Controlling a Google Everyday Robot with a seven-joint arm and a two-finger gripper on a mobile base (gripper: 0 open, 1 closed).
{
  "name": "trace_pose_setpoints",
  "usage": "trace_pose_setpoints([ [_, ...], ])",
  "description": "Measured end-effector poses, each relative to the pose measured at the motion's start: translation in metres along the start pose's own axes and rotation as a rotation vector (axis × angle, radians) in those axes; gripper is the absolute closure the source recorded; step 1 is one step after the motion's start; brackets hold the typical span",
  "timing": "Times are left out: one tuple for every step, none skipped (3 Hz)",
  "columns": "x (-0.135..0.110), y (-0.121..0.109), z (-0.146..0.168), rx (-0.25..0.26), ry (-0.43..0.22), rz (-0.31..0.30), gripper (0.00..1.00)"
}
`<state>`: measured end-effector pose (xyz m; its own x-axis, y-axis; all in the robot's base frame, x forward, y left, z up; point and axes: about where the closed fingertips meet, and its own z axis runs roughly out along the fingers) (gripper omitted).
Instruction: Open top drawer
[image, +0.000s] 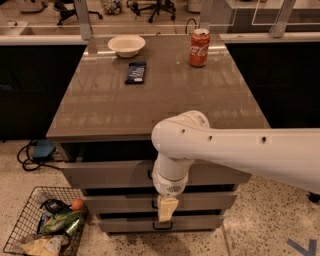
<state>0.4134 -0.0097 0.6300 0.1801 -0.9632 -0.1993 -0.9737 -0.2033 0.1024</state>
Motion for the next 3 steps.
trace_pose_setpoints([
  [-0.0003, -0.0004, 0.0010, -0.004, 0.000, 0.000, 0.63],
  [-0.0003, -0.0004, 0.0010, -0.004, 0.000, 0.000, 0.86],
  [-0.0004, -0.0001, 0.0011, -0.004, 0.000, 0.000, 1.00],
])
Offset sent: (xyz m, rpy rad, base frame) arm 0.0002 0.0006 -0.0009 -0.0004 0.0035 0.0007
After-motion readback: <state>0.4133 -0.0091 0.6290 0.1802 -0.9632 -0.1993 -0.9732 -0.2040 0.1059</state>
